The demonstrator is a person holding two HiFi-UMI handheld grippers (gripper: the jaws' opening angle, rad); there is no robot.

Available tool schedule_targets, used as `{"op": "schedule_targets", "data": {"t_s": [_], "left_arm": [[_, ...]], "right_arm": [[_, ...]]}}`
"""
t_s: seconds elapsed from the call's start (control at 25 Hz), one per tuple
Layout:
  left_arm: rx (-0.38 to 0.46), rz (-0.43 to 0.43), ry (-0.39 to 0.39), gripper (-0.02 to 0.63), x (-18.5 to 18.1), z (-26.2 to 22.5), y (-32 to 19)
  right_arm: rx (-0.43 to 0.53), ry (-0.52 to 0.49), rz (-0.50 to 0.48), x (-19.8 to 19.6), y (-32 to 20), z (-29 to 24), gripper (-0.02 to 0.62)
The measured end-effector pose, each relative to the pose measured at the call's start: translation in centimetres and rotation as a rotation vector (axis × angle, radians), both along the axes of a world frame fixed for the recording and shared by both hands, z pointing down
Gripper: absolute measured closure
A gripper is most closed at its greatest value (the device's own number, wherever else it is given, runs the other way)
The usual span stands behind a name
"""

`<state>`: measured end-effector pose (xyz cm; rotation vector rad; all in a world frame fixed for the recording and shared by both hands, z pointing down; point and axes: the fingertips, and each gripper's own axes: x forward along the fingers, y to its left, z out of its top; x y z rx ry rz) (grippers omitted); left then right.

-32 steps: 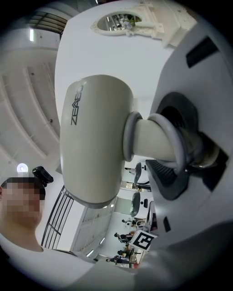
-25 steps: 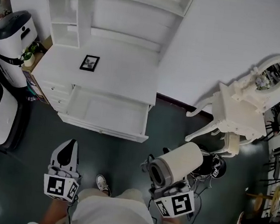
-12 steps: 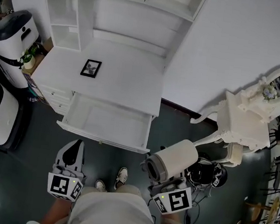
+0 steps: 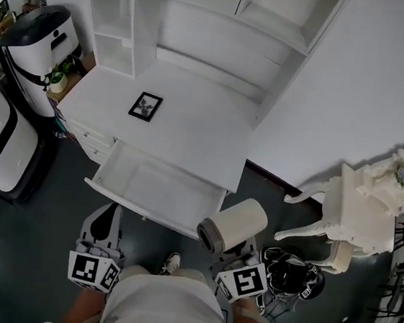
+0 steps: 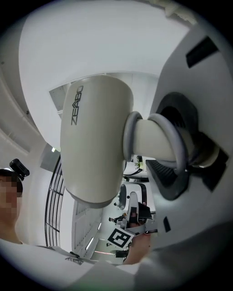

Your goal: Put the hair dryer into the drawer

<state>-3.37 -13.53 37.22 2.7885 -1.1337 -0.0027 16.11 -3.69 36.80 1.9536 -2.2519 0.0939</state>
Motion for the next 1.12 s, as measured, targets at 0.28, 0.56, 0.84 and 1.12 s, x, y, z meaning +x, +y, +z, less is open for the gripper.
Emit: {"op": "schedule_targets", "data": {"t_s": [0.28, 0.56, 0.84, 1.12], "left_arm": [[-0.049, -0.103, -0.028, 0.589, -0.5, 2.9, -1.4], [-0.06, -0.182, -0.06, 0.589, -1.4, 3.1, -1.7], [-0.088, -0.262, -0.091, 0.589, -3.7, 3.9, -1.2], [-0.103, -0.329, -0.107, 0.589, -5.4, 4.3, -0.3]], "right_arm": [[-0.104, 0.005, -0.085, 1.4, -4.1, 6.0, 0.402], [-0.197, 0.032, -0.169, 1.3, -6.9, 11.2, 0.4], [-0.326, 0.1, -0.225, 1.3, -8.9, 18.2, 0.4], [-0.399, 0.169, -0.297, 0.5, -10.6, 22.7, 0.4]]}}
